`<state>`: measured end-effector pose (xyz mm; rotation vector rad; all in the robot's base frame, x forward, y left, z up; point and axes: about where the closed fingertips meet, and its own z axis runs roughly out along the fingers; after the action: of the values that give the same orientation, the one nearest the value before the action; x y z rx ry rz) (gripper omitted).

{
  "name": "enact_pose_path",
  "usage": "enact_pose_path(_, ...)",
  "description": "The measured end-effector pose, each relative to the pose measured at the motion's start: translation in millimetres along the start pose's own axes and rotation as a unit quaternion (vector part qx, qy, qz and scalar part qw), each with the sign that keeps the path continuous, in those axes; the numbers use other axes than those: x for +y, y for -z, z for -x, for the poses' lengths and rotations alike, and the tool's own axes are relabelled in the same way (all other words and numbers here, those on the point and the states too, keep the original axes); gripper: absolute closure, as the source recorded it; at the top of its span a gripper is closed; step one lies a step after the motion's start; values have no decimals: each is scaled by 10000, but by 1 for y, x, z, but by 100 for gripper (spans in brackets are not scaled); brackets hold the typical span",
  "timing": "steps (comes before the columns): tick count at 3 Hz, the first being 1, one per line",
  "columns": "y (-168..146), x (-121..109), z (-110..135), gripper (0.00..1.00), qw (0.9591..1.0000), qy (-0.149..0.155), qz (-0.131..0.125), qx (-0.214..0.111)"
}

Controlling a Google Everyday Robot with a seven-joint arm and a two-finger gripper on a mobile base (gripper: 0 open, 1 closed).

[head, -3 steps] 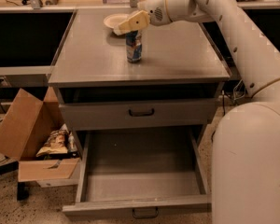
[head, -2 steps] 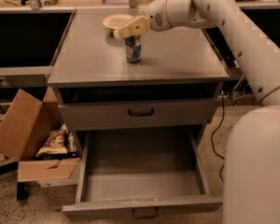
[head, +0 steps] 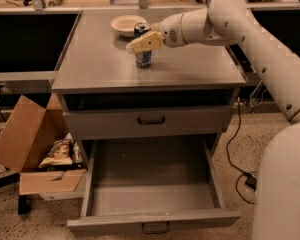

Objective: Place redbull can into middle drawer

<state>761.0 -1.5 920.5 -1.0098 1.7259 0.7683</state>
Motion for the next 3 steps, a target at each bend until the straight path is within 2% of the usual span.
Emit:
enact_pose_path(2, -3, -10, -15, 61, 9999, 110, -63, -81)
enact_pose_path(3, 4, -5, -2, 85, 9986, 430, 36, -316)
